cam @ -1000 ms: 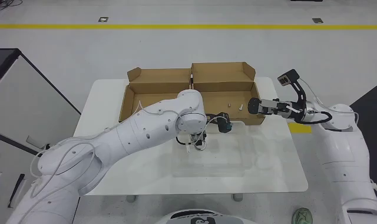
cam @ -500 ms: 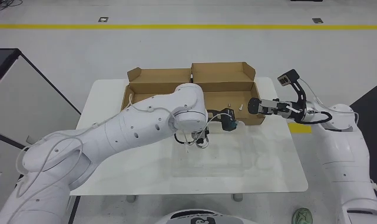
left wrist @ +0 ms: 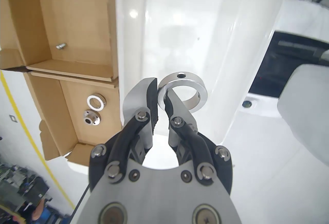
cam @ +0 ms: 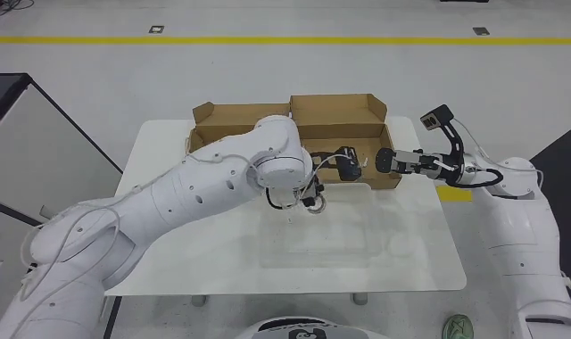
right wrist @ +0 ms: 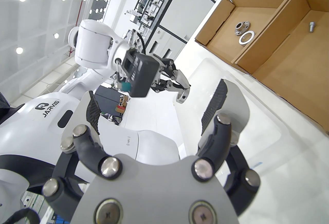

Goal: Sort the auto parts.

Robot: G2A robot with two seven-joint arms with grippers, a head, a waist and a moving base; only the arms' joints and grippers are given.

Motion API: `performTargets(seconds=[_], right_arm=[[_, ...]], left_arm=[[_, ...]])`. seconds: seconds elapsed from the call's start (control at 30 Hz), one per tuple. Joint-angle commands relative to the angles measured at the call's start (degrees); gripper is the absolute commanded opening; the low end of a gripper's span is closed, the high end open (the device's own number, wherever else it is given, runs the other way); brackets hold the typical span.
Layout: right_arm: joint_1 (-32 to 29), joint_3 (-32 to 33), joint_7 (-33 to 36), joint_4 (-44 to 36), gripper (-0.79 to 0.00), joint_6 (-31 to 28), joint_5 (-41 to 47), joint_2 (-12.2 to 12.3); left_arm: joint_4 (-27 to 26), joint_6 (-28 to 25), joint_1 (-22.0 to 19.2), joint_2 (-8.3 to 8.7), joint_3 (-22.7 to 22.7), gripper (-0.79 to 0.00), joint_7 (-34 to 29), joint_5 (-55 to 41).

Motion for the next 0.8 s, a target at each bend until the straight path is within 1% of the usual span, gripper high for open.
performTargets(seconds=[0.0, 0.13, 0.23, 0.3, 0.4, 0.5, 0.6, 0.77], right_arm=[[0.0, 0.0, 0.0, 0.0, 0.000, 0.0, 0.0, 0.0], [0.0, 0.0, 0.0, 0.0, 0.000, 0.0, 0.0, 0.0], [0.0, 0.0, 0.0, 0.0, 0.000, 0.0, 0.0, 0.0], [0.0, 0.0, 0.0, 0.0, 0.000, 0.0, 0.0, 0.0], [0.0, 0.0, 0.0, 0.0, 0.000, 0.0, 0.0, 0.0], [0.0, 0.0, 0.0, 0.0, 0.000, 0.0, 0.0, 0.0], [0.0, 0.0, 0.0, 0.0, 0.000, 0.0, 0.0, 0.0], [0.0, 0.0, 0.0, 0.0, 0.000, 0.0, 0.0, 0.0]], left_arm=[[-0.4, -0.1, 1.2, 1.23, -4.5, -0.785, 2.9, -4.5], [-1.8, -2.8, 5.4, 4.38, -15.2, -0.785, 8.1, -11.7], [-4.0, -4.6, 10.9, 6.46, -22.9, -0.785, 13.1, -17.4], [-5.2, -6.8, 14.3, 7.54, -27.5, -0.785, 15.6, -21.5], [-7.0, -10.1, 18.8, 8.59, -32.5, -0.785, 19.1, -27.6], [-7.4, -13.3, 21.4, 9.07, -35.8, -0.785, 21.9, -33.6], [-6.9, -17.7, 22.7, 9.08, -37.2, -0.785, 23.7, -40.9], [-5.7, -25.5, 21.7, 8.70, -36.6, -0.785, 21.3, -53.0]])
